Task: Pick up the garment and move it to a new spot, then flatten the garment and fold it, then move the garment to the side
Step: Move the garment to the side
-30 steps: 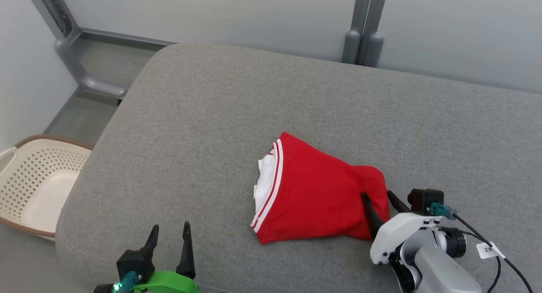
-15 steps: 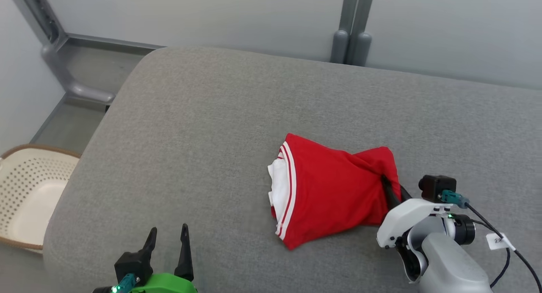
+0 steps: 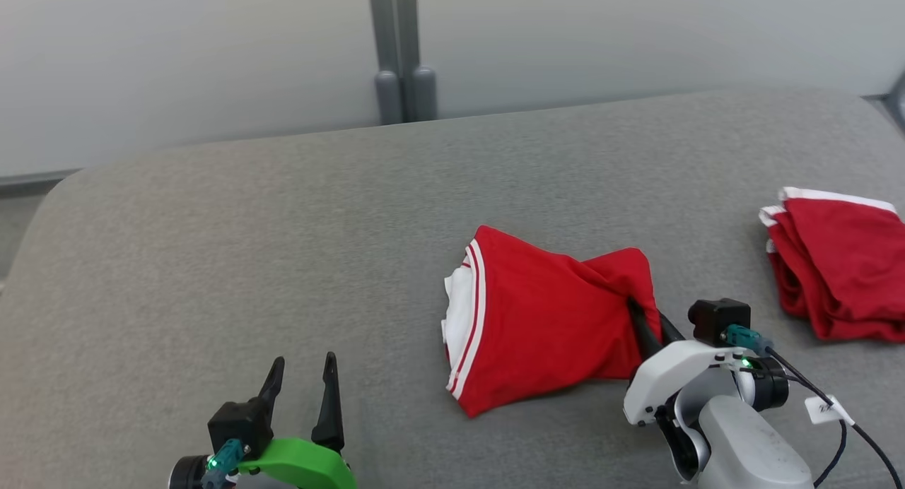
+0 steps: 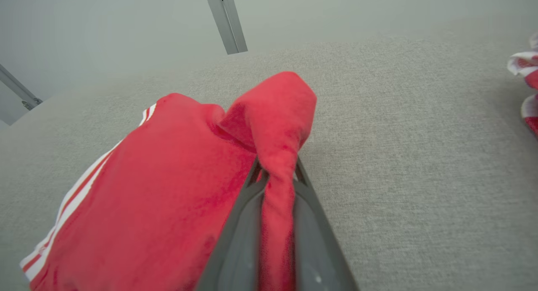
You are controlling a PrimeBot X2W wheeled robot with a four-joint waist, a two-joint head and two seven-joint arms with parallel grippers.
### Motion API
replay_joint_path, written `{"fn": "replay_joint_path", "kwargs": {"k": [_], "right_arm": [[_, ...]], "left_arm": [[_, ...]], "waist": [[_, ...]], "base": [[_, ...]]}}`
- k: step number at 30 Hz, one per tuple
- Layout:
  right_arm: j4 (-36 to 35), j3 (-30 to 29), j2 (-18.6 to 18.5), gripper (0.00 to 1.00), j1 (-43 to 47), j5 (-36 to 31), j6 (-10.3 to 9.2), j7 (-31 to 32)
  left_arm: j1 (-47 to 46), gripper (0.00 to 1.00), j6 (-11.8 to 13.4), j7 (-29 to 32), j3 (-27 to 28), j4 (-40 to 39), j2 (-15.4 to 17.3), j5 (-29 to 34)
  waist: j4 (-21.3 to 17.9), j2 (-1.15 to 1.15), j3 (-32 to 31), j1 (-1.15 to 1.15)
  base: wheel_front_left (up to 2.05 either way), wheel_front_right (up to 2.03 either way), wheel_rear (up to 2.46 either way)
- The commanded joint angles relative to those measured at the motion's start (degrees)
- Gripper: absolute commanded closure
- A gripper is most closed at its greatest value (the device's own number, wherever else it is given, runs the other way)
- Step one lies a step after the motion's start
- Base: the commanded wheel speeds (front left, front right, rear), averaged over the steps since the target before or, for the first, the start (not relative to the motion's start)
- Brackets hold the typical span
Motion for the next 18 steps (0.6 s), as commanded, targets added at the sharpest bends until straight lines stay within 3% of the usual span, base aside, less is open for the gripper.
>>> {"fn": "replay_joint_path", "kwargs": {"k": [1,8,12,18], "right_arm": [[-0.48,0.13,-0.22,1.0,0.74,0.21,-0.09,-0.16],[-1.68,2.95,-0.22,1.0,0.17,1.83,-0.09,-0.16],[-2.25,3.72,-0.2,1.0,0.02,2.46,-0.09,-0.16],[-3.83,1.7,-0.11,1.0,0.91,0.68,-0.08,-0.16]], "left_arm": [[-0.76,0.0,0.2,0.01,-0.4,-0.29,0.17,-0.69],[-2.03,0.0,0.36,0.01,-1.25,-0.57,0.18,-0.79],[-2.74,0.0,0.21,0.01,-1.8,-0.65,0.19,-0.83],[-4.33,0.0,-0.19,0.01,-3.17,-0.35,0.23,-0.22]], "waist": [[-11.42,0.0,-0.18,0.0],[-21.12,0.0,1.1,0.0],[-24.81,0.0,1.88,0.0],[-25.68,0.0,3.22,0.0]], "base": [[0.0,0.0,0.0],[0.0,0.0,0.0],[0.0,0.0,0.0],[0.0,0.0,0.0]]}}
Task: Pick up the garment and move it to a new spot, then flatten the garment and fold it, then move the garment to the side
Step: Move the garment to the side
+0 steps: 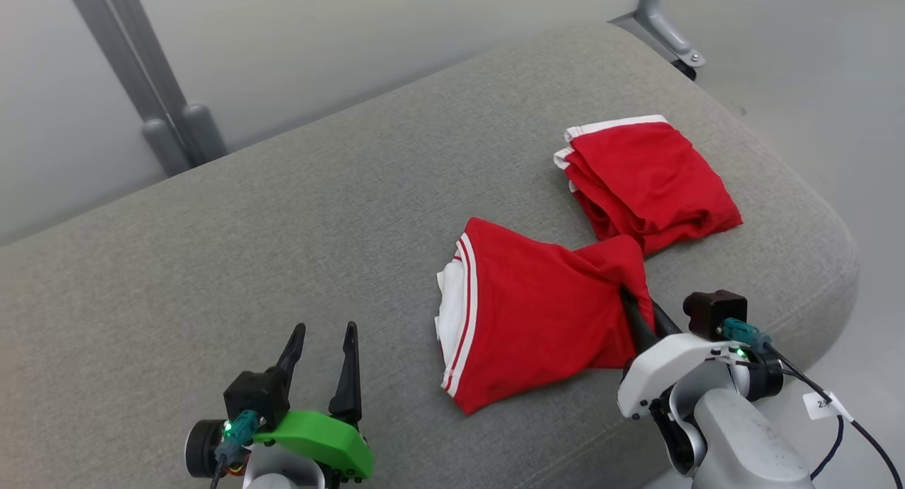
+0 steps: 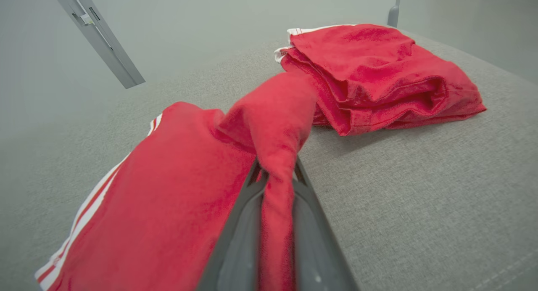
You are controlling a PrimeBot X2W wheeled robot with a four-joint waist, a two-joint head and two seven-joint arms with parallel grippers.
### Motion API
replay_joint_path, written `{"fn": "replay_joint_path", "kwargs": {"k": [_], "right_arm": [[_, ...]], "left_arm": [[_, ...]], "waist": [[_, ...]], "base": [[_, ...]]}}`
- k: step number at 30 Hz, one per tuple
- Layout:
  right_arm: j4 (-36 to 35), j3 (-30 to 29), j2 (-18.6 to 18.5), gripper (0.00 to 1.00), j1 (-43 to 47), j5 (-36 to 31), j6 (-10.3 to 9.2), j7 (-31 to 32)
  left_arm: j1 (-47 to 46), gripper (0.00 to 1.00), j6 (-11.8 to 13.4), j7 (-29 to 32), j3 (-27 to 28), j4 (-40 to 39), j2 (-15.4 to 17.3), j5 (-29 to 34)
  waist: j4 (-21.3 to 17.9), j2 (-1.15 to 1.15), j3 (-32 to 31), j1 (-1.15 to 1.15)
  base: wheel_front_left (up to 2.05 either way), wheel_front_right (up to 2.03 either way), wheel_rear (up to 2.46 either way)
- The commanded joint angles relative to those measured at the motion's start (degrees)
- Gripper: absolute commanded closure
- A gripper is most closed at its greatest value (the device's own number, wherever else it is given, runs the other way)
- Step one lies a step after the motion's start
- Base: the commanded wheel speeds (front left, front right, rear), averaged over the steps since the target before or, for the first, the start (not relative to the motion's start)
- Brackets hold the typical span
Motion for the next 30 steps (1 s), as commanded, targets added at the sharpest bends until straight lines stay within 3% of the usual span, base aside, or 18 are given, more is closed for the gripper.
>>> {"fn": "replay_joint_path", "kwargs": {"k": [1,7,15,22,25,26,27,30], "right_arm": [[-0.47,-0.25,0.06,1.0,0.59,-0.49,-0.07,-0.16],[-0.89,-0.19,0.03,1.0,-2.19,-1.35,-0.06,-0.16],[4.88,-4.78,-2.52,1.0,-13.23,-6.9,-0.06,-0.16],[14.94,-13.5,-12.35,1.0,-24.77,-14.14,-0.08,0.31],[18.59,-20.55,-17.58,1.0,-27.24,-18.63,-0.09,0.27],[19.3,-22.76,-19.0,0.57,-27.65,-20.01,-0.09,0.25],[20.0,-25.38,-20.45,0.0,-27.84,-22.53,-0.08,0.3],[20.3,-32.69,-22.24,0.0,-27.3,-28.08,-0.06,0.46]], "left_arm": [[-0.53,0.0,-0.05,0.01,-0.04,0.09,0.31,0.67],[0.87,0.0,0.39,0.0,0.21,-0.39,0.3,0.2],[-1.18,0.0,0.27,0.01,-0.54,-1.17,0.31,0.7],[-3.78,0.0,-0.1,0.0,-0.36,-1.74,0.32,1.47],[-4.73,0.0,-0.54,0.01,-0.79,-1.72,0.31,1.78],[-4.99,0.0,-0.55,0.0,-0.98,-1.8,0.31,1.65],[-5.27,0.0,-0.53,0.01,-0.99,-1.82,0.31,1.49],[-5.46,0.0,-0.45,0.0,-1.15,-1.85,0.31,1.34]], "waist": [[-2.99,0.0,1.76,0.0],[-1.45,0.0,2.01,0.0],[6.46,0.0,5.72,0.0],[15.08,0.0,10.33,0.0],[18.63,0.0,11.96,0.0],[19.58,0.0,12.39,0.0],[20.59,0.0,12.76,0.0],[22.35,0.0,13.39,0.0]], "base": [[0.0,0.0,0.0],[0.0,0.0,0.0],[0.0,0.0,0.0],[0.0,0.0,0.0],[0.0,0.0,0.0],[0.0,0.0,0.0],[0.0,0.0,0.0],[0.0,0.0,0.0]]}}
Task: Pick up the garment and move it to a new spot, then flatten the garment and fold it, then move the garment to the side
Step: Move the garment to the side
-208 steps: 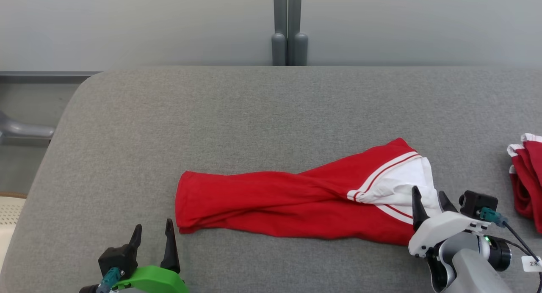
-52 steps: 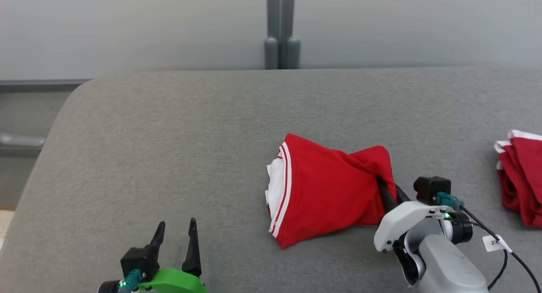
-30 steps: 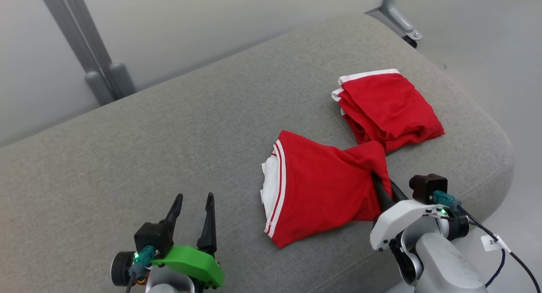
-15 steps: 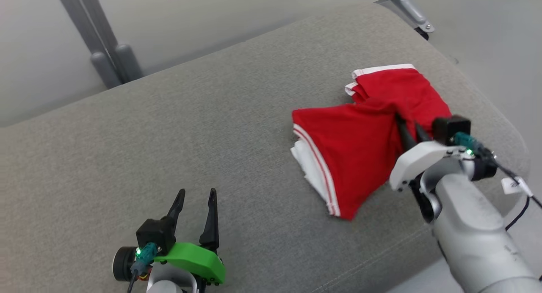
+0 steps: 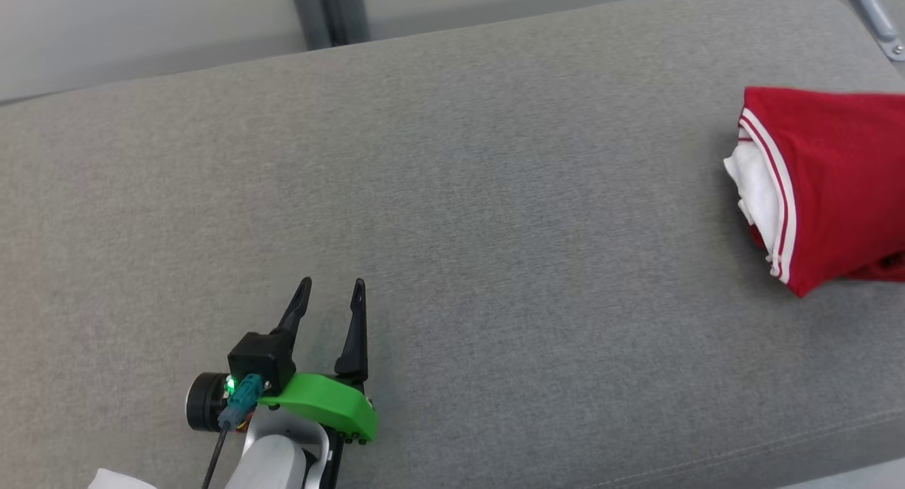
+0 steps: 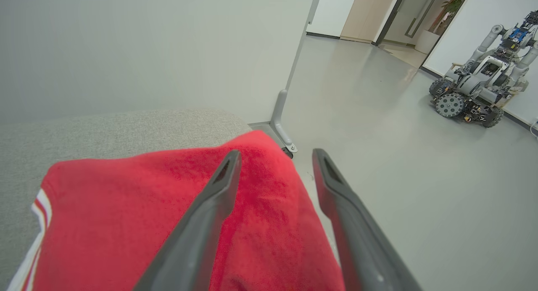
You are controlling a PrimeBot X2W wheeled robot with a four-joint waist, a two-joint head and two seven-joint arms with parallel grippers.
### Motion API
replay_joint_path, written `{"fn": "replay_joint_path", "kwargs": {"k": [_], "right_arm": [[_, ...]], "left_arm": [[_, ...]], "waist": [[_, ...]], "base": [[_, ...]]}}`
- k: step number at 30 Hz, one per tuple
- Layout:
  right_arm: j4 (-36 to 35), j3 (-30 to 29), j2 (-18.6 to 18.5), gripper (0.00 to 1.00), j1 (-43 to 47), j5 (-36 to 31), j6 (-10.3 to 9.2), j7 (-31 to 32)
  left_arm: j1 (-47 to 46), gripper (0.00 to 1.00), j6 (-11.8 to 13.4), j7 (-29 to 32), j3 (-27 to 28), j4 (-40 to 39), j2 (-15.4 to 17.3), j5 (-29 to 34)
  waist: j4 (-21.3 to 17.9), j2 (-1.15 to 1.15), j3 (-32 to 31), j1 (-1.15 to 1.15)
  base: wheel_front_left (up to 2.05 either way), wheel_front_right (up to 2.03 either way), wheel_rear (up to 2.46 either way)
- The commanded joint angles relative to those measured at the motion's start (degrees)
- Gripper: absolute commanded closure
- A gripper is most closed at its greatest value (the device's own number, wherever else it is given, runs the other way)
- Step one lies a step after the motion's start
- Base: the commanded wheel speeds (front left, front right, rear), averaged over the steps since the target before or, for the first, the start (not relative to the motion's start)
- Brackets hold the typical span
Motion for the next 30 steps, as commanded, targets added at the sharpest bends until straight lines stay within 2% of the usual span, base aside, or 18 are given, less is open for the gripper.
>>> {"fn": "replay_joint_path", "kwargs": {"k": [1,5,7,10,13,17,28,30], "right_arm": [[-0.94,-2.84,0.54,0.0,0.59,-2.94,-0.05,-0.03],[-5.41,-12.29,3.96,0.0,1.98,-9.98,-0.05,-0.39],[-7.89,-14.54,7.17,0.0,2.29,-12.24,-0.05,-0.58],[-13.13,-13.85,11.81,0.0,3.07,-12.44,-0.06,-0.56],[-18.69,-9.89,16.01,0.0,5.78,-9.98,-0.06,-0.56],[-23.68,-4.05,18.99,0.0,10.05,-4.88,-0.06,-0.55],[-31.49,10.47,22.38,0.0,25.41,7.22,-0.05,-0.57],[-32.42,11.44,22.37,0.0,27.61,8.94,-0.06,-0.58]], "left_arm": [[-0.91,0.0,0.17,0.01,0.16,-0.02,0.32,-0.13],[-0.23,0.0,0.36,0.01,1.01,0.24,0.32,0.45],[0.24,0.0,0.7,0.01,1.8,0.21,0.32,0.58],[0.91,0.0,1.37,0.01,3.28,-0.19,0.31,0.82],[2.17,0.0,2.12,0.01,5.54,-0.75,0.29,0.91],[3.45,0.0,2.11,0.01,7.61,-0.58,0.3,1.65],[6.46,0.0,2.28,0.01,9.91,-0.83,0.29,3.01],[7.12,0.0,2.02,0.01,10.19,-1.1,0.3,3.3]], "waist": [[6.03,-0.01,4.36,0.0],[6.46,-0.01,3.97,0.0],[6.43,-0.01,3.32,0.0],[6.16,-0.01,2.34,0.0],[5.83,-0.01,0.83,0.0],[6.13,-0.01,-1.21,0.0],[8.96,-0.01,-6.45,0.0],[9.33,-0.01,-7.32,0.0]], "base": [[0.0,0.0,0.0],[0.0,0.0,0.0],[0.0,0.0,0.0],[0.0,0.0,0.0],[0.0,0.0,0.0],[0.0,0.0,0.0],[0.0,0.0,0.0],[0.0,0.0,0.0]]}}
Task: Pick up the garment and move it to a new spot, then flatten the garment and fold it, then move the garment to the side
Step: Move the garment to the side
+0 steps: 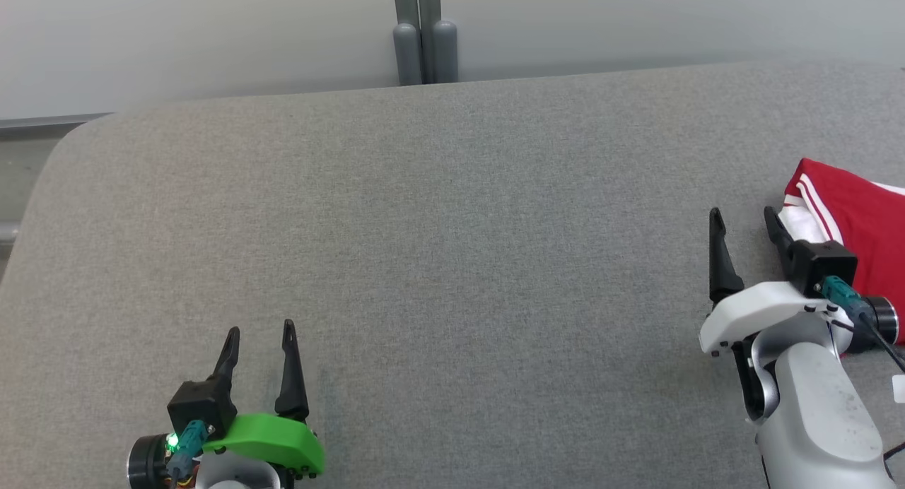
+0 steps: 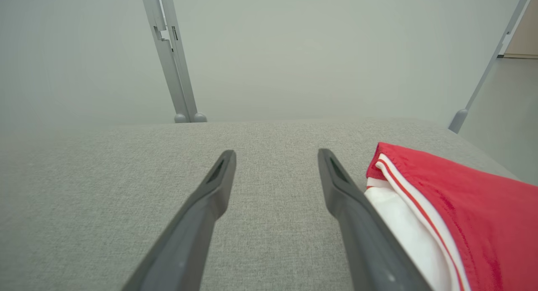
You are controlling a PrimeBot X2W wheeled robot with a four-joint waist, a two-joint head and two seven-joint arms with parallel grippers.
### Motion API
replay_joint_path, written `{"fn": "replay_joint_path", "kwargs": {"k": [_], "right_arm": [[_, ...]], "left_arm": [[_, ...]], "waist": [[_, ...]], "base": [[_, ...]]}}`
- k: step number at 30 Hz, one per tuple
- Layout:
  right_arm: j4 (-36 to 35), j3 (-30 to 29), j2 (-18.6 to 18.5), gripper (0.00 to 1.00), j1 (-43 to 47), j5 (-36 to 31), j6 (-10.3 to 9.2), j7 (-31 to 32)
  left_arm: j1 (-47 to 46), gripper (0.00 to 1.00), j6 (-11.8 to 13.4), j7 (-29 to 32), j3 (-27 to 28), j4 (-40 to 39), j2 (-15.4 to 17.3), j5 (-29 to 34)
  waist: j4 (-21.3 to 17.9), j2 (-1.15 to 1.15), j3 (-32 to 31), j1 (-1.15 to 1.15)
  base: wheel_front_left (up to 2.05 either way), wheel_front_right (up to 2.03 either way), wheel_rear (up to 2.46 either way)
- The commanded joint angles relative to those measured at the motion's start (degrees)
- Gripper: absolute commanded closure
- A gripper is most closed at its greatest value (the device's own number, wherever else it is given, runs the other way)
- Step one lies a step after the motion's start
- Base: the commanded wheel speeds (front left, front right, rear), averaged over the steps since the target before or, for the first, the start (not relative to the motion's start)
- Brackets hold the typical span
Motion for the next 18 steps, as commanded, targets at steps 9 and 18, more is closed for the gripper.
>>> {"fn": "replay_joint_path", "kwargs": {"k": [9,18], "right_arm": [[-2.43,3.53,0.09,0.0,7.05,4.19,-0.06,-0.17],[-2.18,6.55,0.06,0.0,9.76,6.18,-0.07,-0.17]], "left_arm": [[3.04,0.0,-0.15,0.01,1.2,-0.82,0.26,1.99],[3.88,0.0,1.06,0.01,2.36,0.7,0.26,2.22]], "waist": [[2.34,0.0,-4.29,0.0],[2.68,0.0,-6.06,0.0]], "base": [[0.0,0.0,0.0],[0.0,0.0,0.0]]}}
